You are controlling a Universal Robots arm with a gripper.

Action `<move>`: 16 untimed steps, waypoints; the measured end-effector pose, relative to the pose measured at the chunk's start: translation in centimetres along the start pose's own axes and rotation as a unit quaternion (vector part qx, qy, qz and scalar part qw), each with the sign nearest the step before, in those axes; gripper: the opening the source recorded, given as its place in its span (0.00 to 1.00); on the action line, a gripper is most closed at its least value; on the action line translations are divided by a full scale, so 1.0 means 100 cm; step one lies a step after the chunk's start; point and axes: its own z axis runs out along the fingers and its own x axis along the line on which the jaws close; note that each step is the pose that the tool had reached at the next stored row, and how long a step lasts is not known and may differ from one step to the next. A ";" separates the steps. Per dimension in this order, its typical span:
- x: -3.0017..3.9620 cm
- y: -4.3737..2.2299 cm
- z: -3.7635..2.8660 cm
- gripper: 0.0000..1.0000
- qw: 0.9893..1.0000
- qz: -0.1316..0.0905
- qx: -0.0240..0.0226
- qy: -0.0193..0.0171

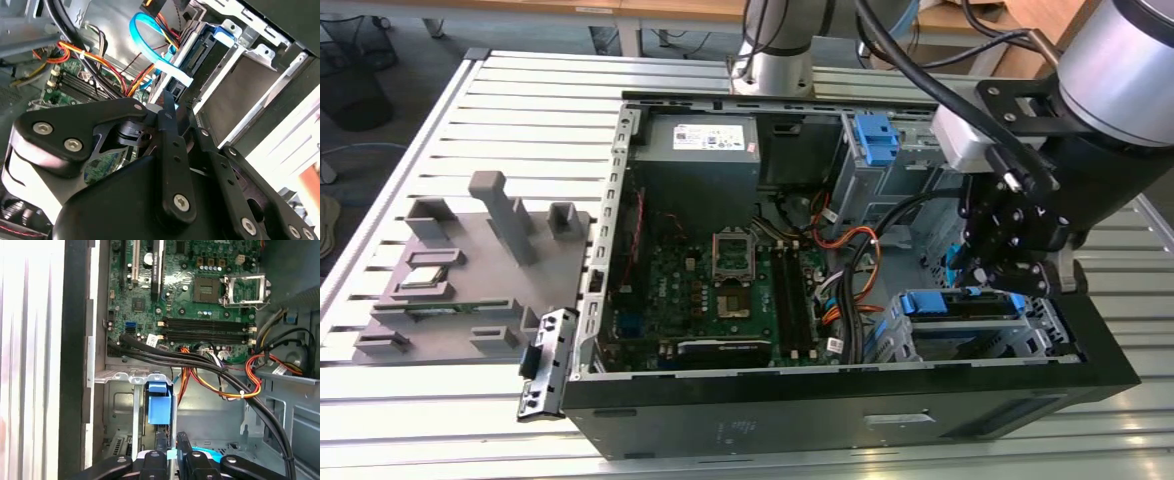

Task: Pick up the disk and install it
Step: 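Insert the first disk wire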

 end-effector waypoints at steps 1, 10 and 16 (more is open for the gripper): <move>0.0000 0.0000 0.0001 0.24 1.000 0.008 0.001 0.000; 0.0001 -0.0116 0.0007 0.24 0.999 0.039 0.002 0.001; 0.0003 -0.0269 0.0011 0.24 0.999 0.040 0.003 0.001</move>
